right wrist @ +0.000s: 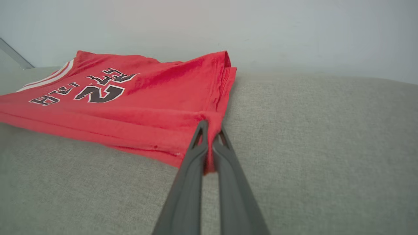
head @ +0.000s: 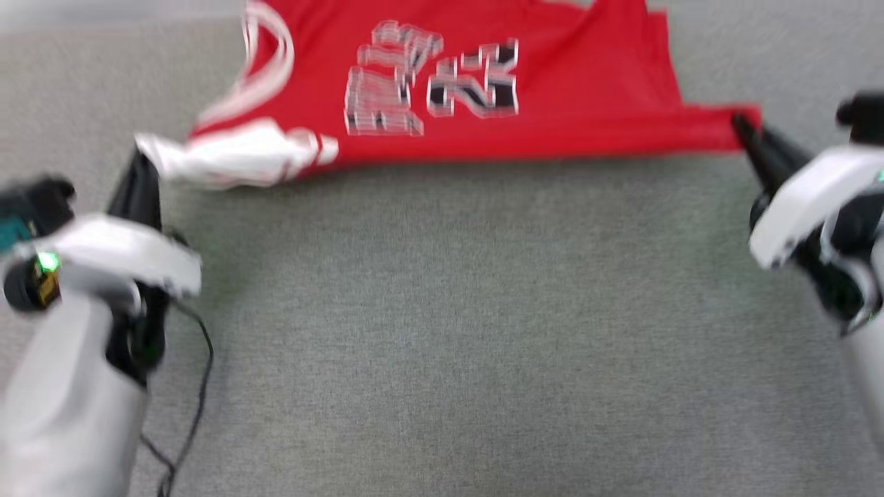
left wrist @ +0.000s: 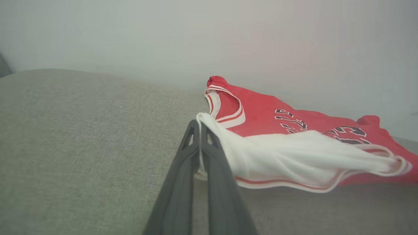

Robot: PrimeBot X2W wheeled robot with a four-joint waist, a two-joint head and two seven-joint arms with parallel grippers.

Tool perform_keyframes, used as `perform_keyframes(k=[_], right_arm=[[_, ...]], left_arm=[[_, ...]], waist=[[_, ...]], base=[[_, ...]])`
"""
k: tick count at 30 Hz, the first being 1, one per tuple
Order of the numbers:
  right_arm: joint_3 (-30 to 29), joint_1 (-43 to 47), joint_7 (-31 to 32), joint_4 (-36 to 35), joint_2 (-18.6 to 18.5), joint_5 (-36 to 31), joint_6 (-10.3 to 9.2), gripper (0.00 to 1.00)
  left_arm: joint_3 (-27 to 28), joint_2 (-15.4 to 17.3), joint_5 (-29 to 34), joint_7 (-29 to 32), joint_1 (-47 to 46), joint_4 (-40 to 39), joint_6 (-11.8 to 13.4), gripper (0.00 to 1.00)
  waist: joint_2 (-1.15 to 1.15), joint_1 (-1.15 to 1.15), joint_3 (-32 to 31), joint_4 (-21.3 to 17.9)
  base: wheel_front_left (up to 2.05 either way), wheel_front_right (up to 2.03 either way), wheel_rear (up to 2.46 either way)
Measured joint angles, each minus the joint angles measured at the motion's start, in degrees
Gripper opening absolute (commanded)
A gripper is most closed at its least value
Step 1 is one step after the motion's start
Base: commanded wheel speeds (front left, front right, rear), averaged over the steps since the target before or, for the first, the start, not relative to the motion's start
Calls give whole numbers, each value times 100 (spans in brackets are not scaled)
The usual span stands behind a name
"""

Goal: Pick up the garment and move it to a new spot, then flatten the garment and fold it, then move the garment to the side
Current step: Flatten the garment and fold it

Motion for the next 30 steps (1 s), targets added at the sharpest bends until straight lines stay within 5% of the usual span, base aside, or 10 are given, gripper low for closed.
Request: perform_keyframes(k=[15,30], right_arm=[[-1021,2854,-14,-1515,1039,-310,-4,0],[-1694,4743,866,-2959,1677,-772,-5,0]], left_arm=[[-43,209,-79,684,3276,-2820,1512,0],[-69,532,-272,1505,4842,-4419,2323,0]], waist=[[0,-1,-1164,-45],[0,-1,-1659,11]], base=[[0,0,0],[0,0,0]])
